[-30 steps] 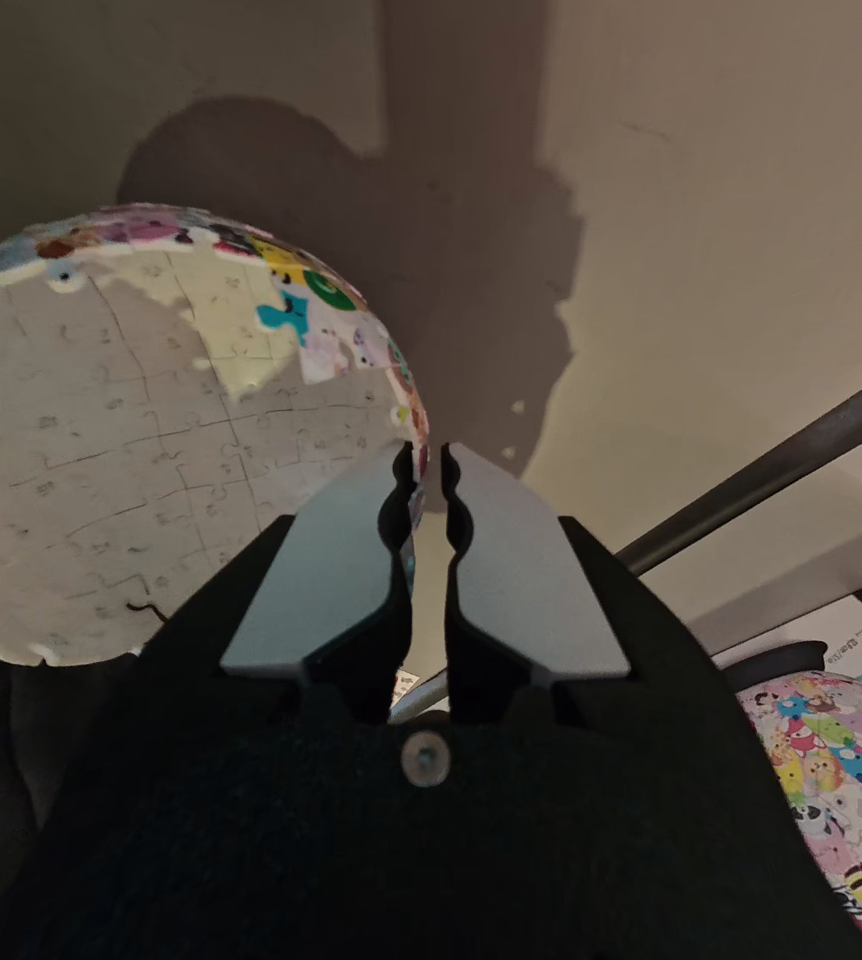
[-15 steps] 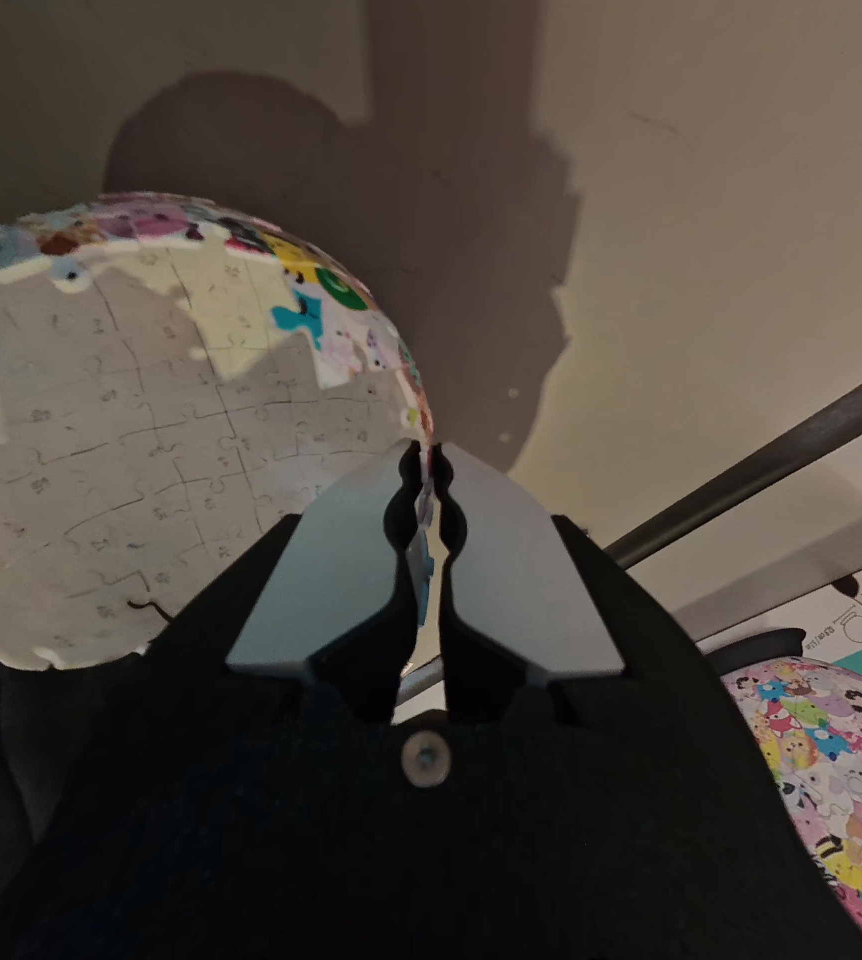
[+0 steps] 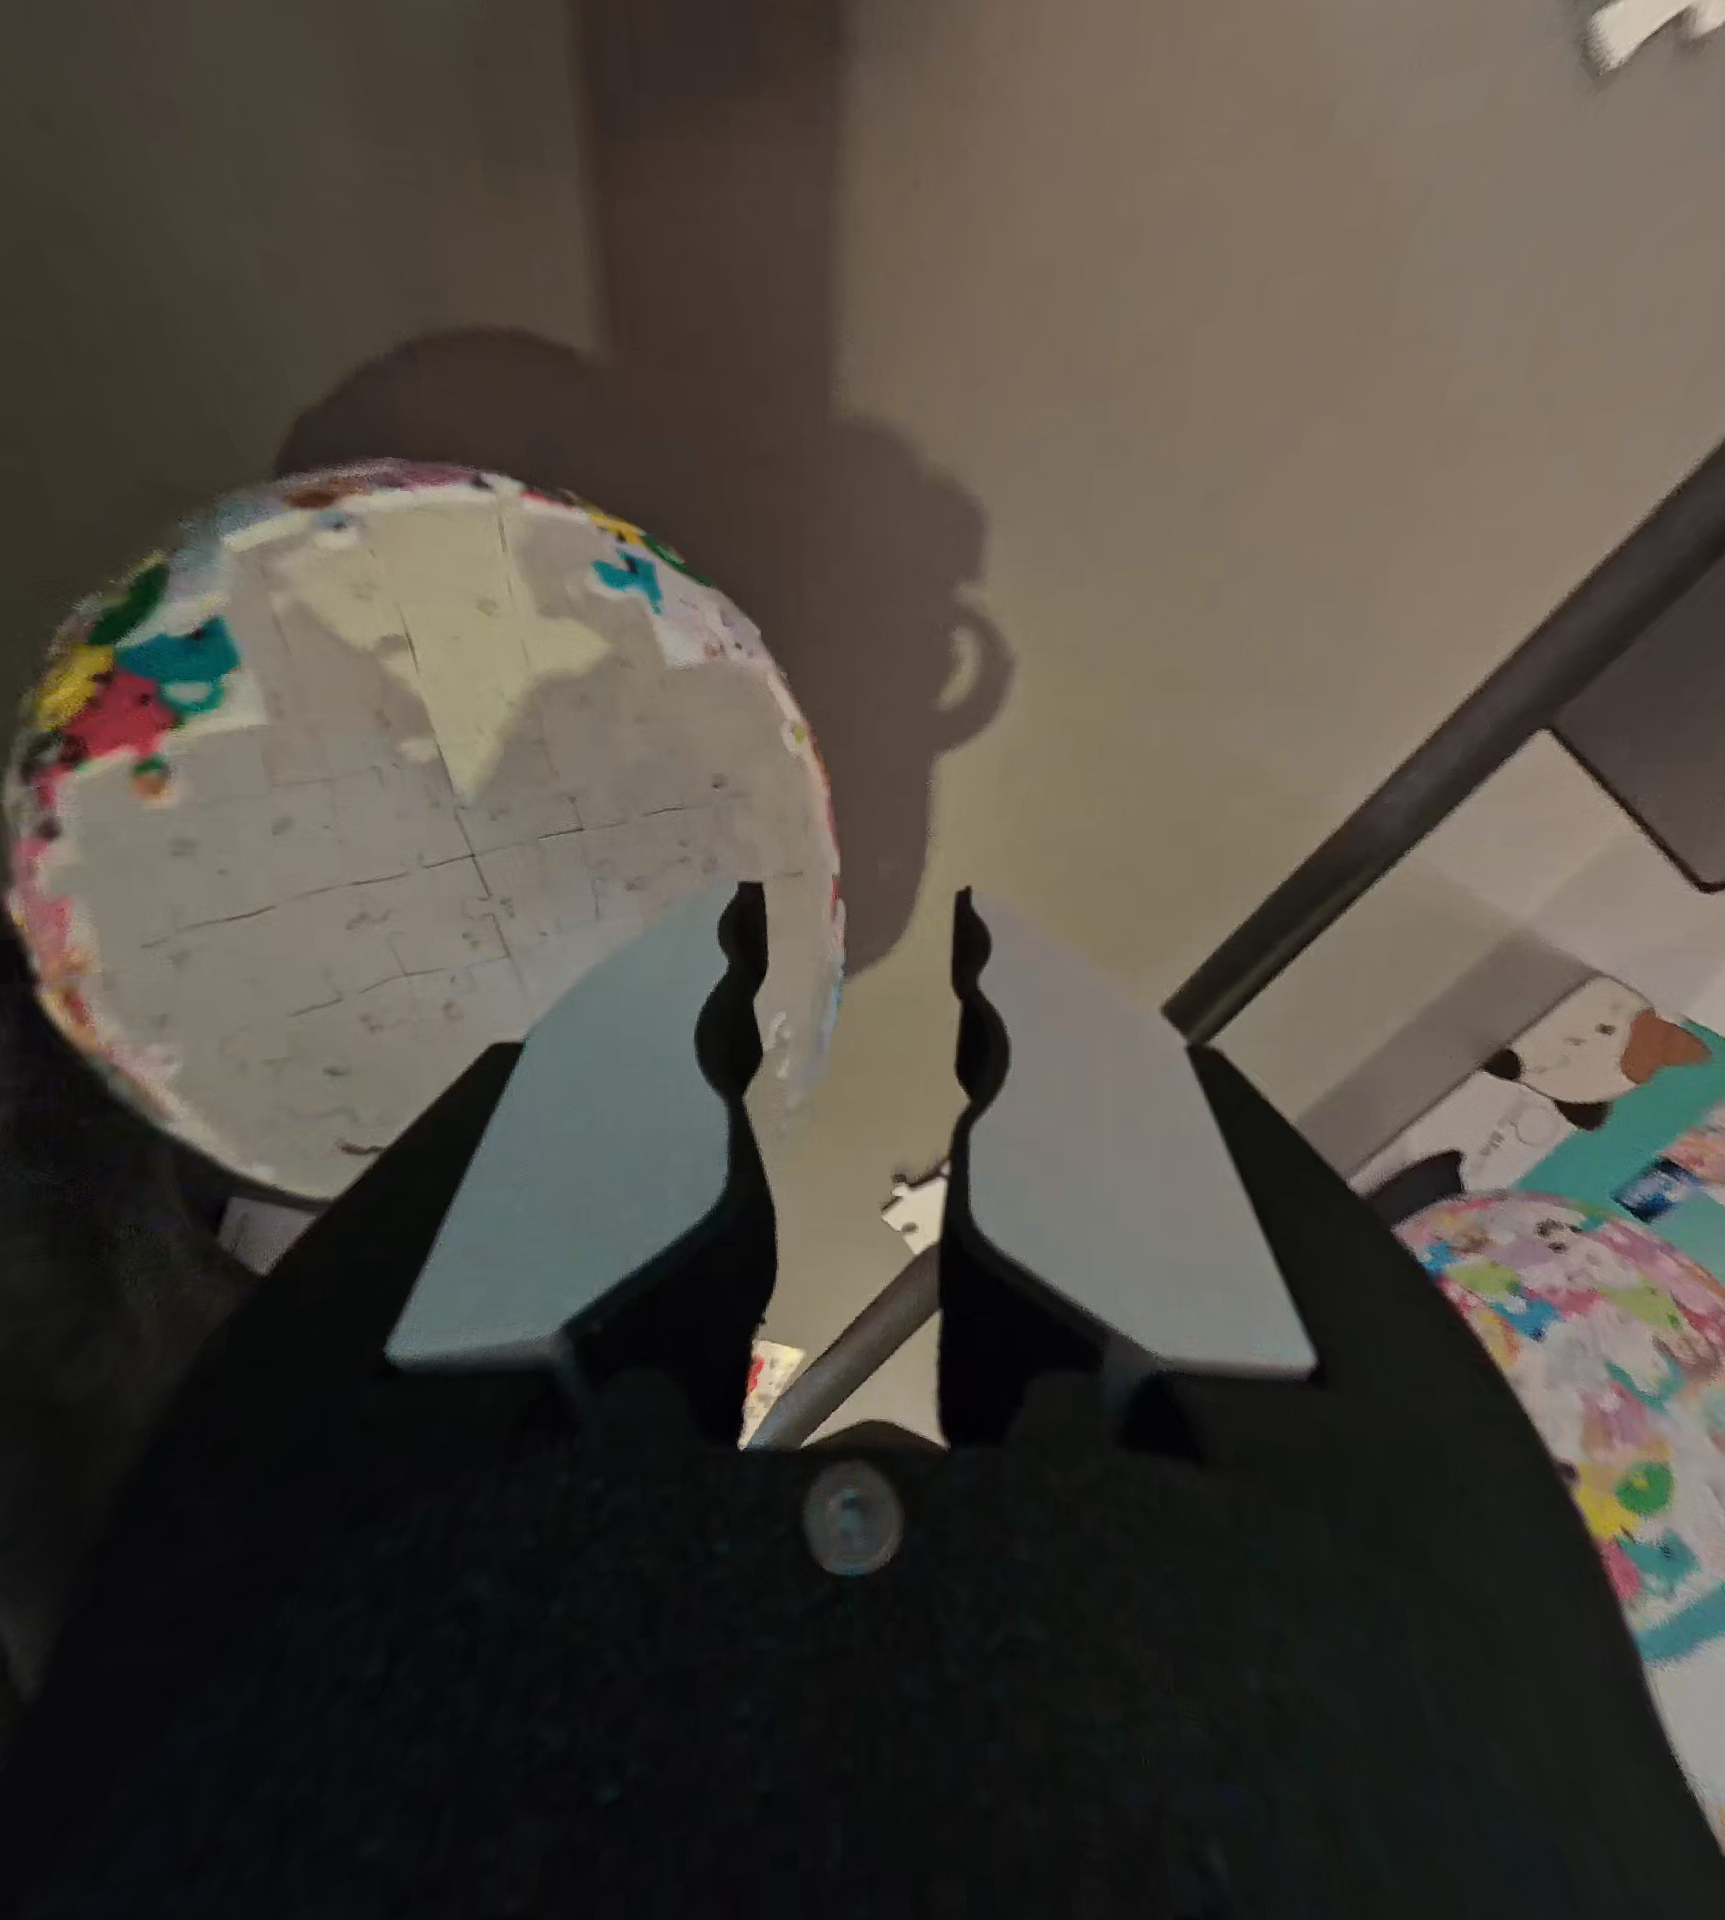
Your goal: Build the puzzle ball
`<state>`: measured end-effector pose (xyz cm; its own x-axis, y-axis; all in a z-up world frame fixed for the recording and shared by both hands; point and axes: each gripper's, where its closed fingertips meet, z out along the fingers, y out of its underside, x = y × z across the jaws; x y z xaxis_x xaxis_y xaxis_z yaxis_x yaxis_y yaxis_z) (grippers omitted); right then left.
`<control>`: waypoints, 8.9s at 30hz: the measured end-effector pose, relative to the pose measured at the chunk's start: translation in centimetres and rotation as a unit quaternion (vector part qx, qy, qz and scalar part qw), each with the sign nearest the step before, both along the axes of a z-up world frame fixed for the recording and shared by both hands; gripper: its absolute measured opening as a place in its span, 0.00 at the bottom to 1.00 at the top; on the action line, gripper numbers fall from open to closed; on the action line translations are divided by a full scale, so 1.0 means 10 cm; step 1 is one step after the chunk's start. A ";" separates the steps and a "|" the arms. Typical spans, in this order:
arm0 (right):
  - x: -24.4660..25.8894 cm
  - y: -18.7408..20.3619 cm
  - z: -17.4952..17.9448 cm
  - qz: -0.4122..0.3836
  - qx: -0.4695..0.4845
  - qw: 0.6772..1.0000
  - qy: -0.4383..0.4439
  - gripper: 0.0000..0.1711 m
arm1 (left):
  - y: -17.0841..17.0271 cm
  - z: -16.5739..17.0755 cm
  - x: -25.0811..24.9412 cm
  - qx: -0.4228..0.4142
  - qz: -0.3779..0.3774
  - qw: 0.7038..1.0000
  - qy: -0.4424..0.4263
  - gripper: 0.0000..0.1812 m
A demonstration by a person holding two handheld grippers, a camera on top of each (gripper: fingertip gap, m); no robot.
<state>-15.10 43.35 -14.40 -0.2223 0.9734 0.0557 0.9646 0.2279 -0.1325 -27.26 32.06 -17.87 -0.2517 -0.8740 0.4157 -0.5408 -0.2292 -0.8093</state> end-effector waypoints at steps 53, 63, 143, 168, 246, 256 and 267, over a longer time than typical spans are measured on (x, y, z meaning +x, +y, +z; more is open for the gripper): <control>0.29 0.03 -0.02 -0.101 0.164 0.931 0.310 0.05 | 1.19 0.02 1.55 0.042 0.028 0.998 -0.022 0.00; 0.29 0.03 -0.03 -0.097 0.172 0.933 0.300 0.03 | 1.17 0.00 1.57 0.046 0.025 0.999 -0.013 0.00; 0.51 -2.56 0.39 -0.481 0.226 0.602 0.595 0.32 | -0.30 0.92 -0.56 -0.020 0.270 0.956 -0.112 0.01; 0.59 -2.54 0.20 -0.521 0.133 0.587 0.606 0.29 | -0.48 0.90 -0.46 -0.028 0.235 0.965 -0.115 0.01; 0.29 -0.07 -0.25 -0.114 -0.042 0.992 0.037 0.02 | 1.26 0.05 0.81 0.048 0.162 0.985 -0.024 0.10; 0.34 -0.05 -0.20 -0.124 -0.039 0.991 0.042 0.02 | 1.24 0.03 0.82 0.050 0.156 0.986 -0.016 0.10; 0.39 -0.03 -0.16 -0.135 -0.035 0.989 0.042 0.00 | 1.23 0.01 0.82 0.051 0.153 0.987 -0.011 0.10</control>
